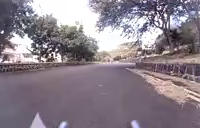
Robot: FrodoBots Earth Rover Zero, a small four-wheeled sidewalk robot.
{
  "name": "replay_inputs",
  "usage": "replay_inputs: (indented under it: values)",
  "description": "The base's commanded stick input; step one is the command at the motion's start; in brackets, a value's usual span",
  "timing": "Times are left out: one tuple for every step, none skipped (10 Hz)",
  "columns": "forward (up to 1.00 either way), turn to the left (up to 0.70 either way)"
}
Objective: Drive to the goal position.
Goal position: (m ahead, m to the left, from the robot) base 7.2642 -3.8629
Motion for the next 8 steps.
replay_inputs:
  values:
    - [0.50,-0.25]
    - [0.50,-0.17]
    - [0.50,0.00]
    - [0.50,0.00]
    - [0.50,0.00]
    - [0.50,0.00]
    - [0.50,0.00]
    - [0.50,0.00]
